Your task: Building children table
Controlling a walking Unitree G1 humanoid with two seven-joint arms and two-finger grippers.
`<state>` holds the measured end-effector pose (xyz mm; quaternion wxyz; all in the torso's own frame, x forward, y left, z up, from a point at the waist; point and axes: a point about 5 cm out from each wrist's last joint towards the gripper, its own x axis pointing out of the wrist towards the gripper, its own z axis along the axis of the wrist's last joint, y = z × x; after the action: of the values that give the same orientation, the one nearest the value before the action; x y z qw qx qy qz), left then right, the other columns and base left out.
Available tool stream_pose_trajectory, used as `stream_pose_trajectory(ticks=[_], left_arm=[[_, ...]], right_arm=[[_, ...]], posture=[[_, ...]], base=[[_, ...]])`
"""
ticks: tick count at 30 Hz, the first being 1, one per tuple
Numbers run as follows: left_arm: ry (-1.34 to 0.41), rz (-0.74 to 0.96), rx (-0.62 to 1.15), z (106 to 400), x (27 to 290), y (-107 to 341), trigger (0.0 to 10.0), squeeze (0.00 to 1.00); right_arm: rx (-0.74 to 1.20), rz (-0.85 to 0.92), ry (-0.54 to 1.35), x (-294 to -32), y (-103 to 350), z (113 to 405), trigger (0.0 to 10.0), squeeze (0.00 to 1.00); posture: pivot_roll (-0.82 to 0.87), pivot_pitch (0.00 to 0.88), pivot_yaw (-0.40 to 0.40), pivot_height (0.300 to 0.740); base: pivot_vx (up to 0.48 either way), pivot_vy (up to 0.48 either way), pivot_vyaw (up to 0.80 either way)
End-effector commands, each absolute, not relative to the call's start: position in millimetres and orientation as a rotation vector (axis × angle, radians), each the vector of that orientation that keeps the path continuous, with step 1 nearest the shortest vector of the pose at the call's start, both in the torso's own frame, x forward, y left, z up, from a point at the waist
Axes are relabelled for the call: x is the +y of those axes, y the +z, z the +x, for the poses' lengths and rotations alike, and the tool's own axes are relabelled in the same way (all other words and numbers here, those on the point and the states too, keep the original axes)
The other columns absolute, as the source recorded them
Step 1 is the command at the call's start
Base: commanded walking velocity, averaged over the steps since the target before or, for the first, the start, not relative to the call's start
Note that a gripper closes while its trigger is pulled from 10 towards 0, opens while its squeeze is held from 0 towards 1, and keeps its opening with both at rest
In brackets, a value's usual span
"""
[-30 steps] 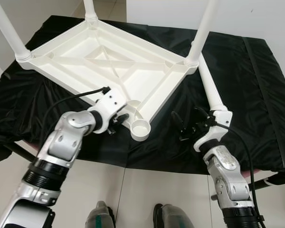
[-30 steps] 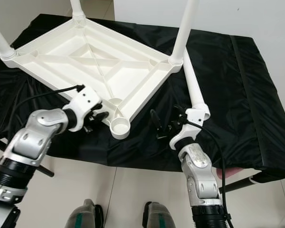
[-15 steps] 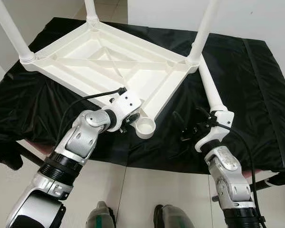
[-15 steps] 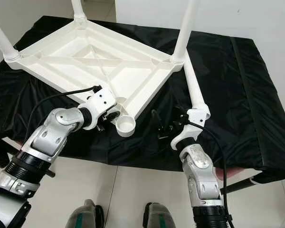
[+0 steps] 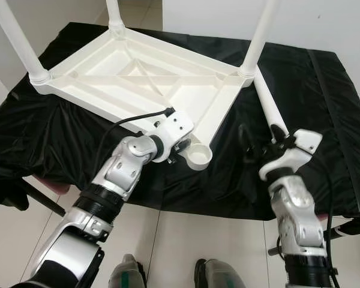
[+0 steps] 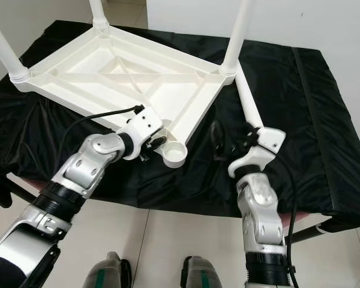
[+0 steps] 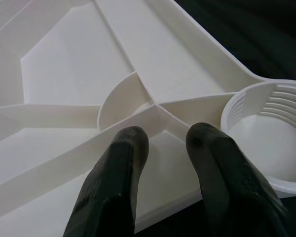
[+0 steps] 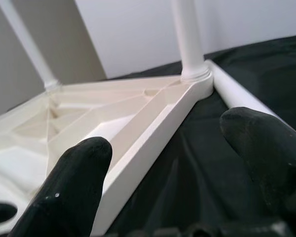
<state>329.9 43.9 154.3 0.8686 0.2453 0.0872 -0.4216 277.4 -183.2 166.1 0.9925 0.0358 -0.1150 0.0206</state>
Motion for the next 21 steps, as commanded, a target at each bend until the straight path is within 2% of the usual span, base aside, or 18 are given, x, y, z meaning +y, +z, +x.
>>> stream_pose_trajectory(ticks=[1, 12, 16, 21], left_arm=[[-0.902, 0.507, 0.228, 326.6, 39.5, 141.7, 10.0, 0.00], [-0.814, 0.388, 0.202, 337.8, 23.8, 145.2, 10.0, 0.00], [-0.788, 0.343, 0.172, 342.3, 16.0, 155.2, 10.0, 0.00], [-0.754, 0.318, 0.104, 348.1, 20.0, 177.2, 10.0, 0.00]], right_arm=[[-0.229, 0.073, 0.012, -186.5, 165.0, 278.6, 10.0, 0.00], [-0.220, 0.024, -0.179, -211.9, 186.1, 313.0, 10.0, 0.00], [-0.198, -0.013, -0.247, -223.5, 194.5, 328.7, 10.0, 0.00], [-0.191, -0.011, -0.271, -232.1, 201.4, 341.4, 10.0, 0.00]], posture=[[-0.14, 0.075, 0.005, 0.740], [-0.12, 0.074, -0.011, 0.740], [-0.11, 0.074, -0.013, 0.740], [-0.10, 0.075, -0.008, 0.740]], base=[[0.000, 0.000, 0.00], [0.000, 0.000, 0.00], [0.000, 0.000, 0.00], [0.000, 0.000, 0.00]])
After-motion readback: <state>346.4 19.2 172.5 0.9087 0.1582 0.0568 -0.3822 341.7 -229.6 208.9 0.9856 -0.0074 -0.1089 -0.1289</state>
